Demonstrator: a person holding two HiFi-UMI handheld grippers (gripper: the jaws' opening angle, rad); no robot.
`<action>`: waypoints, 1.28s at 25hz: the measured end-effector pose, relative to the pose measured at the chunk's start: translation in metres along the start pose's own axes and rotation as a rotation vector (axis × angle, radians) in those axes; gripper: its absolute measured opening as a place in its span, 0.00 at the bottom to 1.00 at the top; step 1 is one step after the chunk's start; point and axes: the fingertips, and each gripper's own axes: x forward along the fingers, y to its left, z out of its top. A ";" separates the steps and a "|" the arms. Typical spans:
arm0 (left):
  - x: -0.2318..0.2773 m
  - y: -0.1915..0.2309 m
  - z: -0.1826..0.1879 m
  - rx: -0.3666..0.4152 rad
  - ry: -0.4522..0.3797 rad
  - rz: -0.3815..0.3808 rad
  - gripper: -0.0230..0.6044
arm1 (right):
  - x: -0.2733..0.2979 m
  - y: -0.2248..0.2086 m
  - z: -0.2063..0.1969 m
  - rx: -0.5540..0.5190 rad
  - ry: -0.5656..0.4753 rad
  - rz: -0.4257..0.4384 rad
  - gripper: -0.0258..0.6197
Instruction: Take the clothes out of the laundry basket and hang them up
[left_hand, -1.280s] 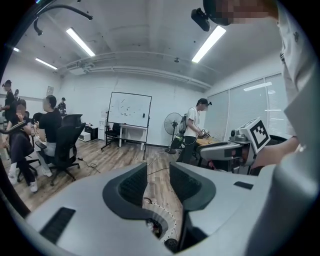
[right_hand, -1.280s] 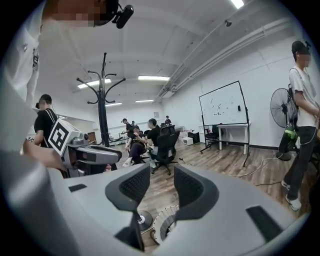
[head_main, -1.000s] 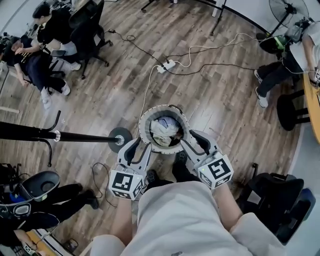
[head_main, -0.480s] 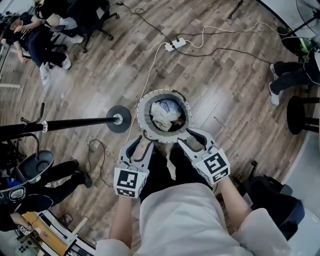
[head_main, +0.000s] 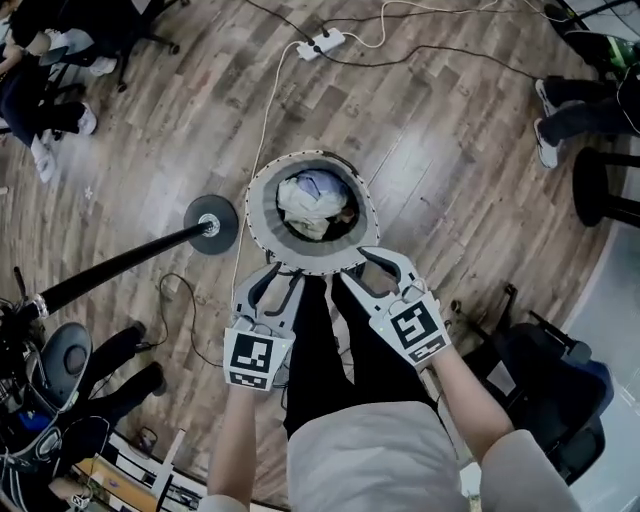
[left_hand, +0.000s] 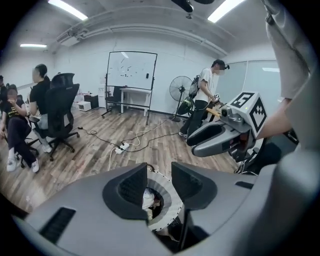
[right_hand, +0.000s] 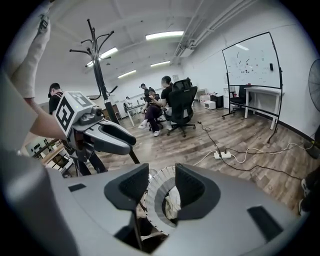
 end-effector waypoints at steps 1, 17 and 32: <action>0.007 0.004 -0.002 -0.004 -0.003 -0.017 0.28 | 0.006 -0.004 -0.002 0.002 0.001 -0.010 0.31; 0.106 0.031 -0.093 0.070 0.132 -0.208 0.28 | 0.102 -0.037 -0.080 -0.045 0.116 -0.078 0.30; 0.189 0.074 -0.167 -0.053 0.248 -0.169 0.28 | 0.177 -0.100 -0.171 0.046 0.225 -0.234 0.30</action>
